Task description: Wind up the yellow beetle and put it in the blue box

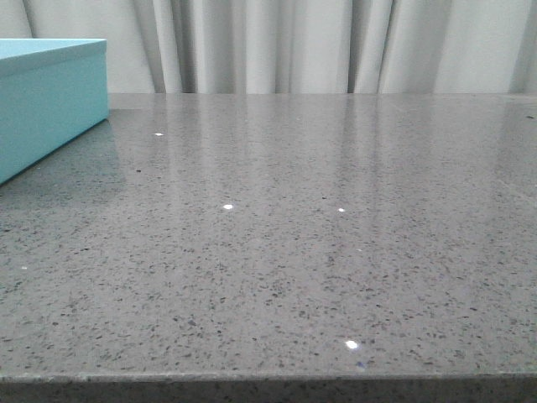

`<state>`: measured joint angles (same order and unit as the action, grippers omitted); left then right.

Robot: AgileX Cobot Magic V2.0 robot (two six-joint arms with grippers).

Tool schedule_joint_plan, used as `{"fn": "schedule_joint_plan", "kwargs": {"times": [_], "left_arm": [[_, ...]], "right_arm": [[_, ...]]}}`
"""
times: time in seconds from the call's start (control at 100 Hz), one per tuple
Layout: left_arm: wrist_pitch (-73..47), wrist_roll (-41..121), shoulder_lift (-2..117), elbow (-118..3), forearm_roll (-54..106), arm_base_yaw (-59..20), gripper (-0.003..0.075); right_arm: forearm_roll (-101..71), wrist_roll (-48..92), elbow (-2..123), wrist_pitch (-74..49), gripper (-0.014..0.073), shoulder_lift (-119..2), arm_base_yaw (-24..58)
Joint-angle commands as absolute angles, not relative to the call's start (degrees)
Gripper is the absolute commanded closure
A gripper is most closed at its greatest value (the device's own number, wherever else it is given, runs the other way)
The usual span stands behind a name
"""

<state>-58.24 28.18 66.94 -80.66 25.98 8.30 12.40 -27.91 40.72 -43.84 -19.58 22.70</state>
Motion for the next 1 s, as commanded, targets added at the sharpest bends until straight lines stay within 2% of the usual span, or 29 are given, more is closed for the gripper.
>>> {"fn": "schedule_joint_plan", "kwargs": {"times": [0.0,0.22,0.5,0.79,0.99], "left_arm": [[-51.6,28.3,61.0,-76.9,28.9,8.2,0.0741],[-43.7,28.4,47.8,-61.4,30.9,8.2,0.0741],[-39.7,28.4,29.4,-45.5,31.4,8.2,0.0741],[-39.8,28.4,12.9,-35.0,31.4,8.2,0.0741],[-39.8,28.4,8.0,-32.5,31.7,8.2,0.0741]], "right_arm": [[14.0,-27.3,39.7,-38.7,0.066,-17.5,22.5],[14.7,-27.3,33.4,-34.2,0.066,-10.4,22.5],[15.8,-27.3,28.7,-31.6,0.066,-4.5,22.5],[18.1,-27.3,27.5,-29.3,0.066,-3.1,22.5],[18.1,-27.3,27.5,-27.4,0.066,-3.1,22.5]]}}
